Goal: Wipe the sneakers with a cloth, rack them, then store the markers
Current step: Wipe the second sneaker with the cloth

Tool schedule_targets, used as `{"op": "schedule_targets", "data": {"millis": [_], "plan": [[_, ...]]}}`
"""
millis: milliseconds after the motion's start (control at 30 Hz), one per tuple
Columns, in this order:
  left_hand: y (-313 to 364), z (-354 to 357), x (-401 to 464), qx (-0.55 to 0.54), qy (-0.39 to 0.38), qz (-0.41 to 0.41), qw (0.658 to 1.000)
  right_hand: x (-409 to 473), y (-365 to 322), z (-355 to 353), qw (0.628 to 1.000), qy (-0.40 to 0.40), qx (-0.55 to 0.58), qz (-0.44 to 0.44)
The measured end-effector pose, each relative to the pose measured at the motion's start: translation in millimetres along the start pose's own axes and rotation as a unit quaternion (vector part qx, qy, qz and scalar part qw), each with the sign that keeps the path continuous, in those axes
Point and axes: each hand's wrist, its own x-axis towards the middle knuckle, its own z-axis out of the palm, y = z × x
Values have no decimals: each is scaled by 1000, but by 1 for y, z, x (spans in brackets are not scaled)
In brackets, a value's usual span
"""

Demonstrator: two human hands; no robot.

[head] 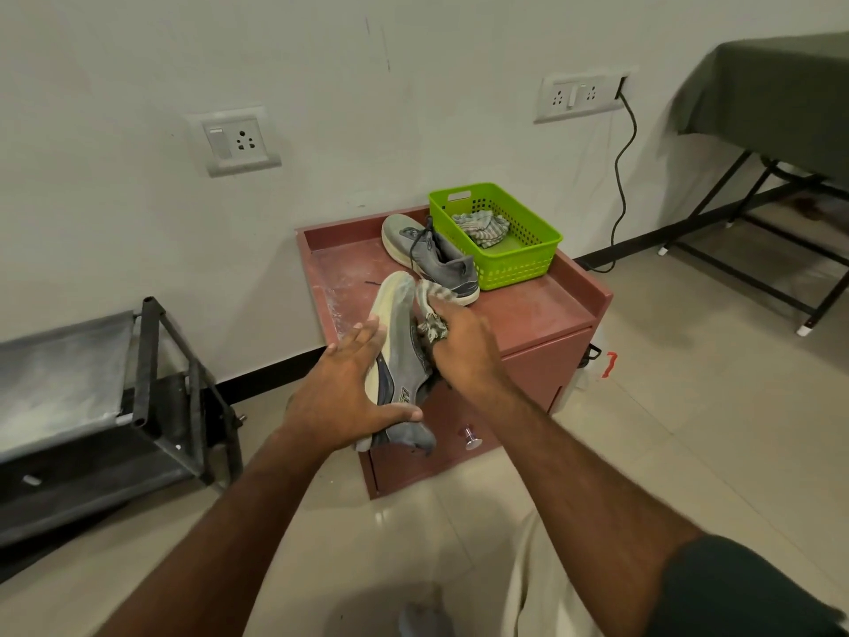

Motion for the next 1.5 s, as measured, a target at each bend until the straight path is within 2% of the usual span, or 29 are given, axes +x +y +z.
{"op": "schedule_targets", "data": {"millis": [67,133,267,300,367,433,467,533,633,767,833,900,1000,1067,1100,1167,1233,1333,1400,1500], "plan": [[-1,0,0,-3,1,-3,1000,-6,-12,9,998,-48,34,-30],[-1,0,1,-4,5,-8,1000,-7,-12,22,994,-100,-12,-34],[-2,2,2,-2,5,1,1000,4,9,22,985,-132,-108,10],[-3,2,3,-3,3,-1,1000,6,13,17,985,-127,-112,28],[-5,2,4,2,3,-1,1000,10,16,4,991,-66,-102,50],[-7,2,4,9,-2,5,1000,8,8,-6,999,2,-40,30],[-8,2,5,11,-4,7,1000,4,2,-7,1000,7,-3,10],[-10,2,5,15,-6,9,1000,-8,-6,0,998,-55,28,-29],[-11,2,6,22,-4,8,1000,-22,-6,10,984,-163,-49,-62],[-7,5,6,27,-3,9,1000,-9,7,5,974,-203,-103,-15],[-7,5,5,30,0,7,1000,-1,15,5,976,-170,-137,27],[-8,4,5,34,2,4,999,8,23,5,981,-100,-153,59],[-10,3,4,35,-1,5,999,10,18,7,999,1,-41,-9],[-11,3,5,39,-2,6,999,6,7,17,997,-15,24,-67],[-10,3,6,45,-2,7,999,1,1,24,996,-49,11,-77],[-11,2,8,51,1,1,999,-2,-2,36,991,-96,-67,-67],[-11,2,9,53,3,3,999,2,0,35,985,-96,-128,-58],[-9,3,9,59,3,14,998,14,10,20,980,-136,-142,8],[-9,0,11,57,16,16,998,24,21,15,984,-127,-104,66],[-10,-6,18,45,42,22,998,33,26,8,990,-80,38,114]]}}
